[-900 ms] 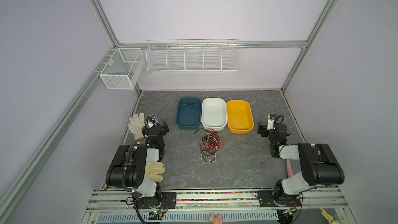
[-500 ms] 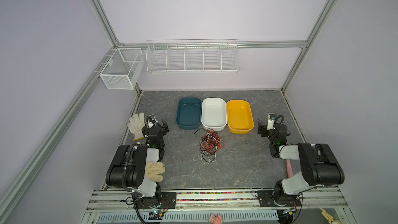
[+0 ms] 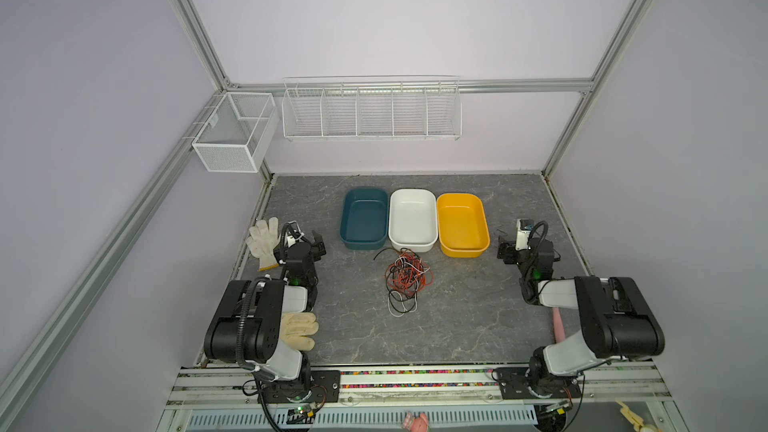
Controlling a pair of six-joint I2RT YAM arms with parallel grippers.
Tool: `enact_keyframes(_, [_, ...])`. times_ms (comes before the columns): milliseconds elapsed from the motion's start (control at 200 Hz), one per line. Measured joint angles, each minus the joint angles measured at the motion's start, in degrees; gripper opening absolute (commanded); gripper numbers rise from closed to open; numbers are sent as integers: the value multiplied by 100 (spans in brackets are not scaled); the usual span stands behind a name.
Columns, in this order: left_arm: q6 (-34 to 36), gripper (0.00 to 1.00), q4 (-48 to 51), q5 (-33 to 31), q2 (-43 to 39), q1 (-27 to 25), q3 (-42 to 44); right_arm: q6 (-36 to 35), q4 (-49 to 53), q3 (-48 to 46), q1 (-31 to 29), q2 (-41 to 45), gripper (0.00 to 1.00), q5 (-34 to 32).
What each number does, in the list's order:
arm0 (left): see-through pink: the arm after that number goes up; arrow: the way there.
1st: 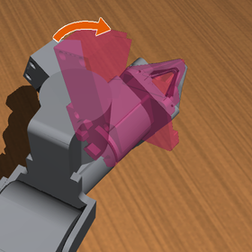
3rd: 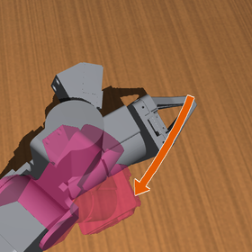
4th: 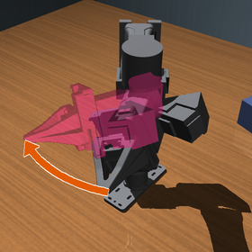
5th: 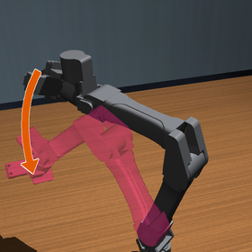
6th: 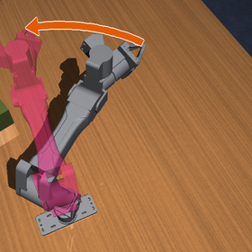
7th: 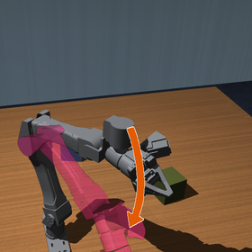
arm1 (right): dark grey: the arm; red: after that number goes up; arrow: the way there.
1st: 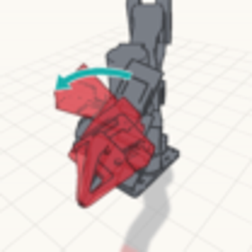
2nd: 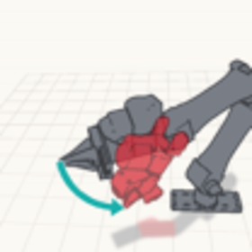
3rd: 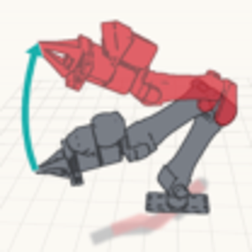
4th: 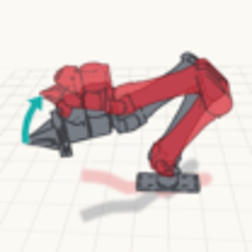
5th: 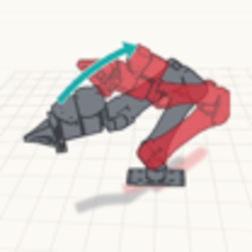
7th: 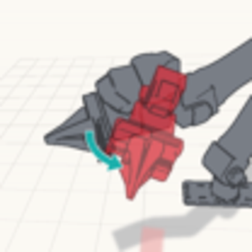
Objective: Untangle the cables
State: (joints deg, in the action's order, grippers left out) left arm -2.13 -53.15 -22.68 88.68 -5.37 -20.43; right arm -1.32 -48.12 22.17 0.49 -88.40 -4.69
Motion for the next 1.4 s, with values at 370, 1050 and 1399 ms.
enact_keyframes(370, [0, 99, -4, -2, 0, 0, 0, 116, 1388, 380, -160, 1641, 88, -472])
enact_keyframes(1050, [-44, 99, 452, -142, -361, 0, -37, 3526, 5090, 2061, -949, 4107, 88, 1665])
enact_keyframes(1399, [-1397, 99, 3950, 201, -3753, -17, -1563, 3427, 6553, 2155, -2745, 3668, 88, 1591])
